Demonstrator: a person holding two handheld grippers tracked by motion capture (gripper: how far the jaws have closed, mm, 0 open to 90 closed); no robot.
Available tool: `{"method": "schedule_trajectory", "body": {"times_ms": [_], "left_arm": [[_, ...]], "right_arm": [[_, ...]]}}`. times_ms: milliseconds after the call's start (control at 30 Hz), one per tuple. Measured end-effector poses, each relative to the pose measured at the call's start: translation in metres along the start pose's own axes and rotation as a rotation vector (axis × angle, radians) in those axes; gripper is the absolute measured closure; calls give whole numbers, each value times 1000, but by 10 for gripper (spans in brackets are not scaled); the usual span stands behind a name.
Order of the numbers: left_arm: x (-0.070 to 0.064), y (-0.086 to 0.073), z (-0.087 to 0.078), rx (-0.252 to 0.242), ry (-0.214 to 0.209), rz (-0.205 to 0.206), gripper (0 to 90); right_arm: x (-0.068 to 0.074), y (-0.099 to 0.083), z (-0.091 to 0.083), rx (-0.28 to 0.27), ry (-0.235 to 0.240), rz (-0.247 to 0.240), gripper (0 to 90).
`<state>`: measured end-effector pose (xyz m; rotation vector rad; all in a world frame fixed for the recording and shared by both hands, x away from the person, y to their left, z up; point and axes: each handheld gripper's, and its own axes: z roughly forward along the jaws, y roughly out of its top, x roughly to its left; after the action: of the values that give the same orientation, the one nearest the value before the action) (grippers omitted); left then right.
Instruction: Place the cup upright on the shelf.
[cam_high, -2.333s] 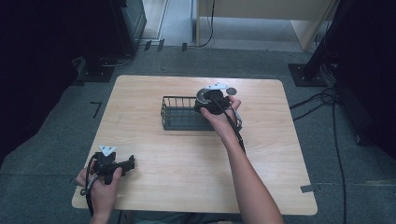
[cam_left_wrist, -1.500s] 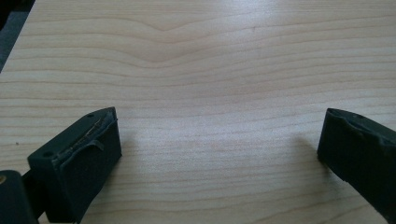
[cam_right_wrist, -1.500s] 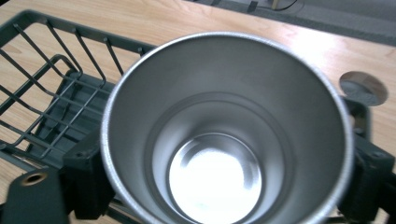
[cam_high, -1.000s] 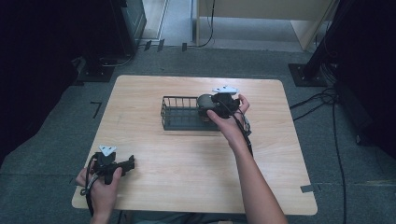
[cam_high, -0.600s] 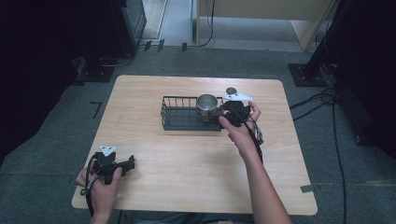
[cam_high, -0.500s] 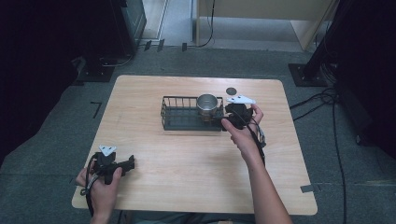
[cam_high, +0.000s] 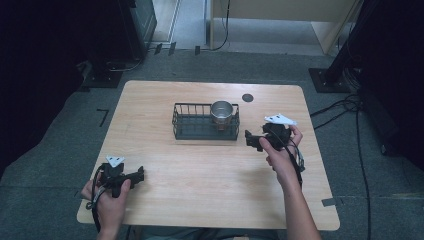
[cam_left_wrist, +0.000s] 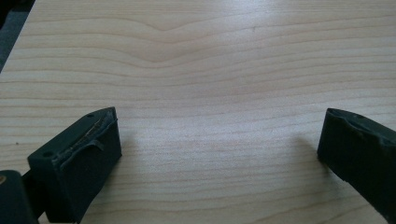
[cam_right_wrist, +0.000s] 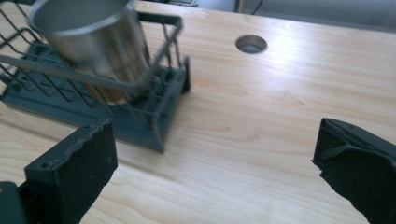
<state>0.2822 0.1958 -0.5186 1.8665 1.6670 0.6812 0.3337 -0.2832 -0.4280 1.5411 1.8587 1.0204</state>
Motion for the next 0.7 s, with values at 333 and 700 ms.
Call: {"method": "schedule_trajectory", "body": {"times_ms": [333, 700], "left_arm": [[0, 0, 0, 0, 0, 0, 0], [0, 0, 0, 0, 0, 0, 0]], "right_arm": [[-30, -31, -10, 24, -32, 41, 0], [-62, -70, -19, 72, -109, 81, 0]]}}
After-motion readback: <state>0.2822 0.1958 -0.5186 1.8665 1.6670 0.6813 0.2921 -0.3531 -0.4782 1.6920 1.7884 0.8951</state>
